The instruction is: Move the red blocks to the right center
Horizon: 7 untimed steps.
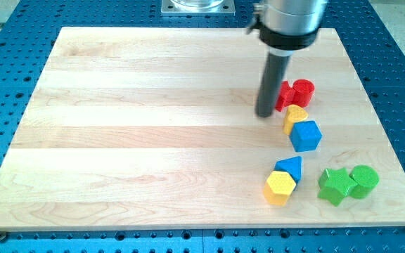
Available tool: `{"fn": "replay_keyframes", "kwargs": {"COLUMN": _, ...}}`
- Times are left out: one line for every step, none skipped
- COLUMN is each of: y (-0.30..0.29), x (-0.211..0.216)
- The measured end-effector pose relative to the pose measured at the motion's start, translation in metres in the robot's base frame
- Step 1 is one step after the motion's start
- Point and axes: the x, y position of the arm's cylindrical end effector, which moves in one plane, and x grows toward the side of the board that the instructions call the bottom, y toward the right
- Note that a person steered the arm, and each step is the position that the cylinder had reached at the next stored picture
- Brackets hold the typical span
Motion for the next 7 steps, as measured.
{"fn": "replay_keyframes", "kwargs": {"y": 0.004, "x": -0.031}}
{"fn": "replay_keyframes", "kwargs": {"y": 0.026, "x": -0.025}}
{"fn": "replay_keyframes", "kwargs": {"y": 0.034, "x": -0.025}}
{"fn": "replay_keyframes", "kwargs": {"y": 0.033, "x": -0.025}}
{"fn": "replay_keyframes", "kwargs": {"y": 0.032, "x": -0.025}}
{"fn": "replay_keyframes", "kwargs": {"y": 0.032, "x": -0.025}}
{"fn": "replay_keyframes", "kwargs": {"y": 0.032, "x": -0.031}}
